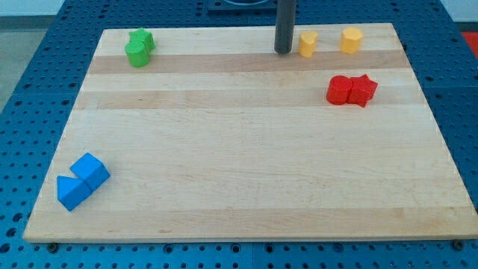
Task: Push the yellow heart into the yellow hexagon
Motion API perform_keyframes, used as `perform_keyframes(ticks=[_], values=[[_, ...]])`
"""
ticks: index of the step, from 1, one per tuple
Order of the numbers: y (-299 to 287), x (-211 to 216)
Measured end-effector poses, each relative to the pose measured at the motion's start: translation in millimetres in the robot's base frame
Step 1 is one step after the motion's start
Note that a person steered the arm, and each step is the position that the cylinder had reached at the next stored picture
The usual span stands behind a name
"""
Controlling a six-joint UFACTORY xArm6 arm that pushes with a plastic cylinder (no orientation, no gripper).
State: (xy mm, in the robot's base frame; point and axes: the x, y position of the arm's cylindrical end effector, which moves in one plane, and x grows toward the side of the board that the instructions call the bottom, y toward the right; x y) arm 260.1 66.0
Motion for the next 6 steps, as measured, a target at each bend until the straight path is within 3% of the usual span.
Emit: perform_keyframes(ticks=[5,6], values=[[93.2,-0.1],[83.4,-0.1]])
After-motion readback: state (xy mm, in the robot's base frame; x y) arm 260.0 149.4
